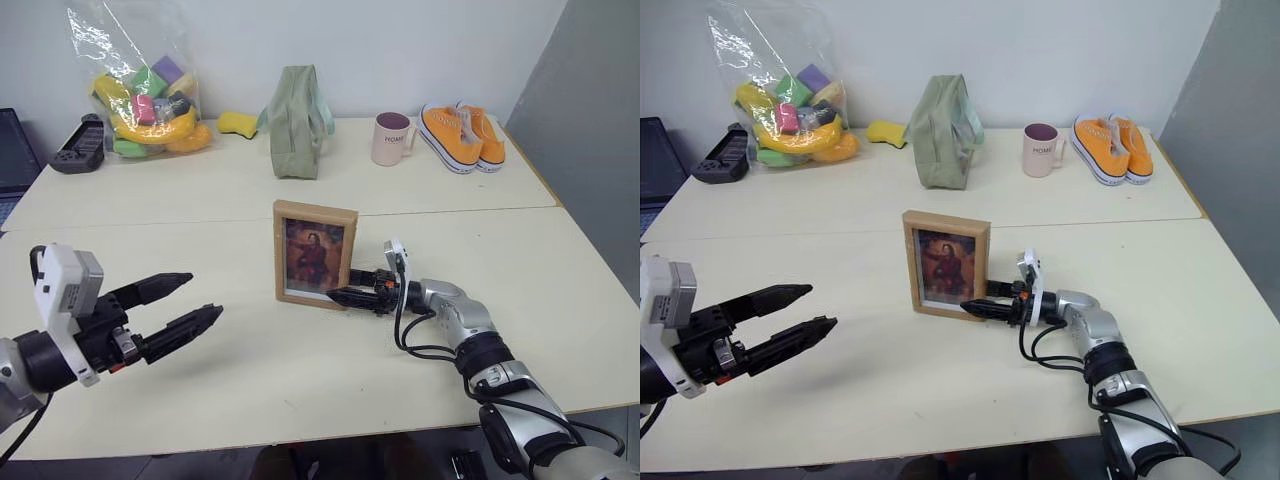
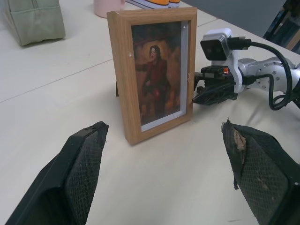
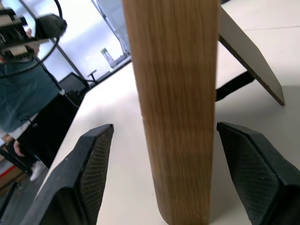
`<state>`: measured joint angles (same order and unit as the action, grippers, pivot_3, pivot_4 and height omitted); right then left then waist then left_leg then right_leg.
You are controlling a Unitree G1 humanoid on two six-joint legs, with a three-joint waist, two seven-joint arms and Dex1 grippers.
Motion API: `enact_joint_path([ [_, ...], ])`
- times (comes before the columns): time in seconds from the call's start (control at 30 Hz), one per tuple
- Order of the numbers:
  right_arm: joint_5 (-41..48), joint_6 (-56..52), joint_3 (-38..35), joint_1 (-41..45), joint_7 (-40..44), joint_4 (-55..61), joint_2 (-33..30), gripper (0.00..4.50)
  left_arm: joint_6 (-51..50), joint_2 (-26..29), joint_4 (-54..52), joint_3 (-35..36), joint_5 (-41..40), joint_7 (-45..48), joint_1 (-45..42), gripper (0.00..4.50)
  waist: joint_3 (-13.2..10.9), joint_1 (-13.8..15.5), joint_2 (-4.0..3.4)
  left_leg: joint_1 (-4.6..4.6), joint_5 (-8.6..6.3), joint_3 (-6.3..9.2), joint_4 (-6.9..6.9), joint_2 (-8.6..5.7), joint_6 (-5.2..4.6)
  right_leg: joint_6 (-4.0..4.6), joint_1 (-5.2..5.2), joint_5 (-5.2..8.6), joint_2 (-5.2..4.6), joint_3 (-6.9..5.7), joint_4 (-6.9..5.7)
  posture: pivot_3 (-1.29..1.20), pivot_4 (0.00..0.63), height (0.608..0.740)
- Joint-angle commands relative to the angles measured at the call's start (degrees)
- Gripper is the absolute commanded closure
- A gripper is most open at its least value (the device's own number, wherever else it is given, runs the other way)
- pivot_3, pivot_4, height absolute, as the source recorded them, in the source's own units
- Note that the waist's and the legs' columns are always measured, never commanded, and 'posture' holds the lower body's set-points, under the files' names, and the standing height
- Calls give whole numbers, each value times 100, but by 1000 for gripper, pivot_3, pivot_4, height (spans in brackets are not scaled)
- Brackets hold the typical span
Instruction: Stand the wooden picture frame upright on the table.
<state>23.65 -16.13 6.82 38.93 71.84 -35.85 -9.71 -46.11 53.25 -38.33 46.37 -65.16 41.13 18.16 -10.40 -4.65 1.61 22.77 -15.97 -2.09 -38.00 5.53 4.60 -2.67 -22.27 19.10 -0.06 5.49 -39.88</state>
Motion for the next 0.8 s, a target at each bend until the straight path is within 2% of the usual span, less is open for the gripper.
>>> enact_joint_path([
  [0.03, -123, 39, -31, -103, -58, 393, -142, 870, -16, 0, -23, -148, -195, -154, -207, 319, 0, 5, 0, 0, 0, 1, 0, 0, 0, 0, 0, 0, 0, 0, -1, 0, 150, 740],
  [0.17, -353, -126, -53, -408, -438, 1067, -520, 870, -63, -42, -54, -290, -314, -317, -317, 319, 1, 13, 2, 1, 0, 5, -1, -2, 1, 0, 2, 0, 0, 0, -1, 0, 150, 740],
  [0.3, -542, -630, -225, -881, -1123, 2256, -1104, 870, -56, -131, -100, -375, -407, -488, -362, 319, 0, 27, 0, 6, 1, 6, -1, -3, 2, 0, -1, 0, -1, 2, -1, 0, 150, 740],
  [0.4, -213, -1436, -632, -1391, -1586, 3456, -1556, 870, -32, -196, -107, -457, -378, -574, -360, 319, 0, 53, -1, 5, 1, 5, 0, -3, 1, 0, -1, 0, -1, 4, -1, 0, 150, 740],
  [0.57, 628, -2414, -1223, -2373, -1794, 5511, -2159, 870, 18, -265, -37, -674, -331, -569, -439, 319, 0, 115, -4, 6, 1, 10, 2, -6, 1, -1, 1, 1, 4, 6, 1, 0, 150, 740],
  [0.8, 1871, -3577, -2119, -2250, -2713, 6748, -2304, 870, -12, -235, 143, -834, -416, -496, -682, 319, 2, 141, 0, 1, 5, 13, -5, -4, 6, -7, 8, -2, 10, 10, -1, 0, 150, 740],
])
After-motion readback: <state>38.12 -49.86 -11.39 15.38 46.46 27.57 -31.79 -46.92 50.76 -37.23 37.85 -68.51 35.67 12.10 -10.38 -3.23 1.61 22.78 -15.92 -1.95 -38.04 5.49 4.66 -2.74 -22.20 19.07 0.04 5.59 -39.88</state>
